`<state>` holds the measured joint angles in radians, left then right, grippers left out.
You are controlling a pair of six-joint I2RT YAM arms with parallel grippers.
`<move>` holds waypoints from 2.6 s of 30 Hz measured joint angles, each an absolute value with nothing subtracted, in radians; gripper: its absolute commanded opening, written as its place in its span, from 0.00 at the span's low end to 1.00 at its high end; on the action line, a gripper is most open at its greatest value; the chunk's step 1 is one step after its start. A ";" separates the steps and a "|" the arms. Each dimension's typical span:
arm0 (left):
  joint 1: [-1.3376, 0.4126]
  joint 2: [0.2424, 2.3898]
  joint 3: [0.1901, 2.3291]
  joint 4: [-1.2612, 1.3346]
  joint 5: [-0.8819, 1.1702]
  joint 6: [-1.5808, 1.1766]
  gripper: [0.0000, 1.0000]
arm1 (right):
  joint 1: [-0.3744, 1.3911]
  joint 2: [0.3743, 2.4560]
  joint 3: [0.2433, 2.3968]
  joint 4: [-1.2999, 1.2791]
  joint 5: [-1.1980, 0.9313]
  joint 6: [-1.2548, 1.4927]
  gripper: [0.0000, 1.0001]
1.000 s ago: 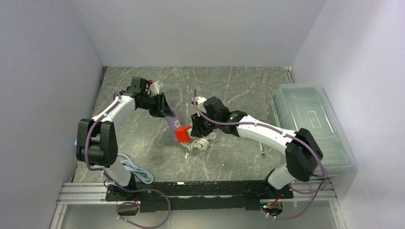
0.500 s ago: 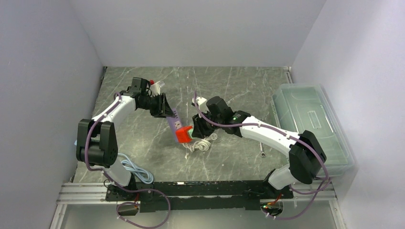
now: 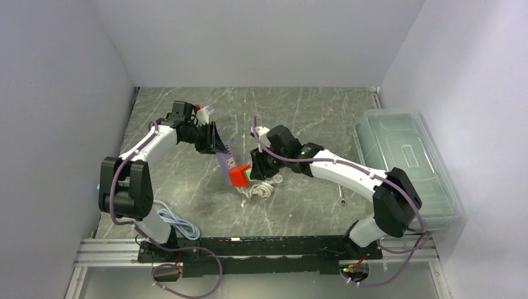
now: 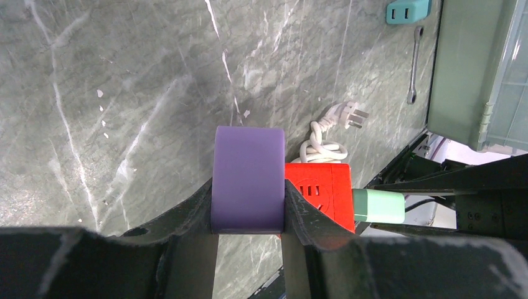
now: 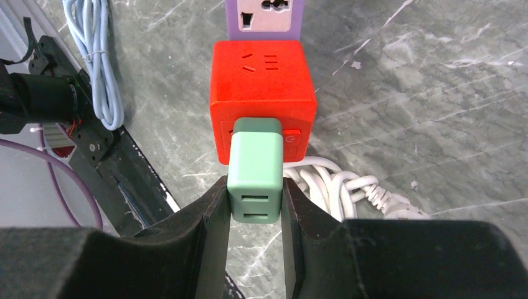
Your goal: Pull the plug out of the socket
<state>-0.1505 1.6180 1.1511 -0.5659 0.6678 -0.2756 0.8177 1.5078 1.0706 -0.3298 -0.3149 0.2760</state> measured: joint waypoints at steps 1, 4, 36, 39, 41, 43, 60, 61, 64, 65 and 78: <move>-0.150 1.618 1.151 -0.566 0.668 -0.276 0.00 | 0.818 1.508 1.071 -0.330 -0.315 0.282 0.00; -0.150 1.618 1.151 -0.566 0.668 -0.276 0.00 | 0.818 1.508 1.071 -0.332 -0.312 0.296 0.00; -0.155 1.577 1.151 -0.558 0.574 -0.247 0.00 | 0.812 1.383 1.053 -0.352 -0.385 0.163 0.00; -0.155 1.577 1.151 -0.558 0.570 -0.247 0.00 | 0.812 1.362 1.054 -0.360 -0.371 0.164 0.00; -0.155 1.576 1.151 -0.557 0.570 -0.247 0.00 | 0.812 1.355 1.054 -0.371 -0.355 0.165 0.00; -0.155 1.573 1.151 -0.555 0.571 -0.247 0.00 | 0.809 1.346 1.054 -0.385 -0.327 0.168 0.00; -0.103 1.509 1.127 -0.471 0.664 -0.271 0.00 | 0.434 1.172 0.863 -0.496 0.024 0.391 0.00; -0.103 1.507 1.127 -0.472 0.658 -0.271 0.00 | 0.427 1.174 0.848 -0.510 0.046 0.403 0.00; -0.104 1.493 1.127 -0.476 0.649 -0.271 0.00 | 0.411 1.179 0.814 -0.539 0.107 0.445 0.00; -0.104 1.489 1.127 -0.476 0.648 -0.271 0.00 | 0.408 1.179 0.803 -0.540 0.128 0.462 0.00; -0.114 1.485 1.127 -0.484 0.617 -0.270 0.00 | 0.354 1.291 0.757 -0.541 0.303 0.573 0.00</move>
<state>-0.1143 1.4853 1.1271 -0.4839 0.6167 -0.2695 0.3538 1.2911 0.7574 -0.5407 0.3031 0.5732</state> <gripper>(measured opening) 0.392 0.339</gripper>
